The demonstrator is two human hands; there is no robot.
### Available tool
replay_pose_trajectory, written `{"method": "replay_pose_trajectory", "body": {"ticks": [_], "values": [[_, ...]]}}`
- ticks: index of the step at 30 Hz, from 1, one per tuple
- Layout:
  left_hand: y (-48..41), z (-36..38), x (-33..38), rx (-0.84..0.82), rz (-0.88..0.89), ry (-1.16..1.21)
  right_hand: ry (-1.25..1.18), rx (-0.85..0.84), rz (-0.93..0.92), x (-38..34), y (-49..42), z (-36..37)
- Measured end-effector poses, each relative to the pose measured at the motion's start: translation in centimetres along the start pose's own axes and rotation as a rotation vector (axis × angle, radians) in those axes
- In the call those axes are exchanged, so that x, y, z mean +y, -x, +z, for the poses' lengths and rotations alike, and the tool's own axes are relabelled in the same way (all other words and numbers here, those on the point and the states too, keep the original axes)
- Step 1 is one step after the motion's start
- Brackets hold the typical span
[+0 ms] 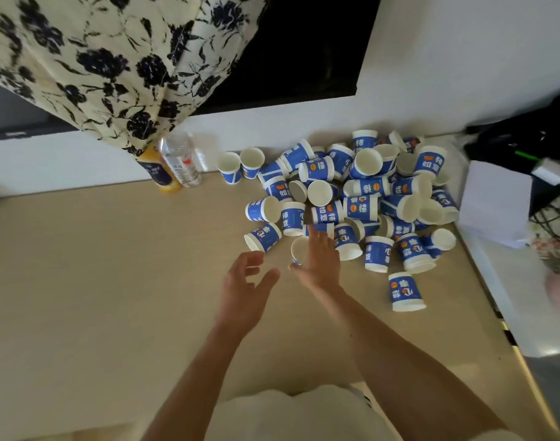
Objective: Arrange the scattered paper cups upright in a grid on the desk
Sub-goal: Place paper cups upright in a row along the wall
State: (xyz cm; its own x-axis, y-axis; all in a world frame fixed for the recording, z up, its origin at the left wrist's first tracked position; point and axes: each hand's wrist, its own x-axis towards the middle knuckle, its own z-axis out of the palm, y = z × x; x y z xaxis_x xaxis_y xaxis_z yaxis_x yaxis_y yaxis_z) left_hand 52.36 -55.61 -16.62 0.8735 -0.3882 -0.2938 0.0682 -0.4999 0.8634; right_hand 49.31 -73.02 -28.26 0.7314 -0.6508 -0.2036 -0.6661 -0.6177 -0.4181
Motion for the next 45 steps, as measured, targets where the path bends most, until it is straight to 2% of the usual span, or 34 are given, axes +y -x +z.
{"method": "replay_pose_trajectory", "body": {"ticks": [9,14,18,28,35,37,40,43,45], "values": [[-0.4,1.0,0.3,-0.023,0.013,-0.087,-0.111,0.050,-0.047,0.3,0.6,-1.4],[-0.3,2.1,-0.2,-0.050,0.139,-0.281,-0.404,0.005,-0.011,0.4,2.0,-4.4],[-0.4,3.6,0.2,-0.087,0.220,-0.351,-0.480,-0.029,-0.057,0.2,3.9,-7.7],[-0.2,6.8,0.9,-0.088,0.413,-0.247,-0.589,-0.035,-0.095,0.9,7.2,-12.6],[0.8,7.5,1.2,-0.119,0.418,-0.238,-0.635,-0.146,-0.140,4.3,6.8,-14.4],[1.0,7.5,1.0,-0.112,0.391,-0.246,-0.551,-0.084,-0.171,7.0,5.7,-15.1],[1.3,7.7,0.8,-0.119,0.386,-0.255,-0.185,-0.021,-0.274,12.4,3.4,-15.6],[1.8,8.2,0.7,-0.145,0.343,-0.233,0.309,-0.185,-0.415,17.2,2.0,-15.8],[2.0,8.6,0.6,-0.154,0.350,-0.231,0.521,-0.211,-0.601,19.6,1.9,-15.2]]}}
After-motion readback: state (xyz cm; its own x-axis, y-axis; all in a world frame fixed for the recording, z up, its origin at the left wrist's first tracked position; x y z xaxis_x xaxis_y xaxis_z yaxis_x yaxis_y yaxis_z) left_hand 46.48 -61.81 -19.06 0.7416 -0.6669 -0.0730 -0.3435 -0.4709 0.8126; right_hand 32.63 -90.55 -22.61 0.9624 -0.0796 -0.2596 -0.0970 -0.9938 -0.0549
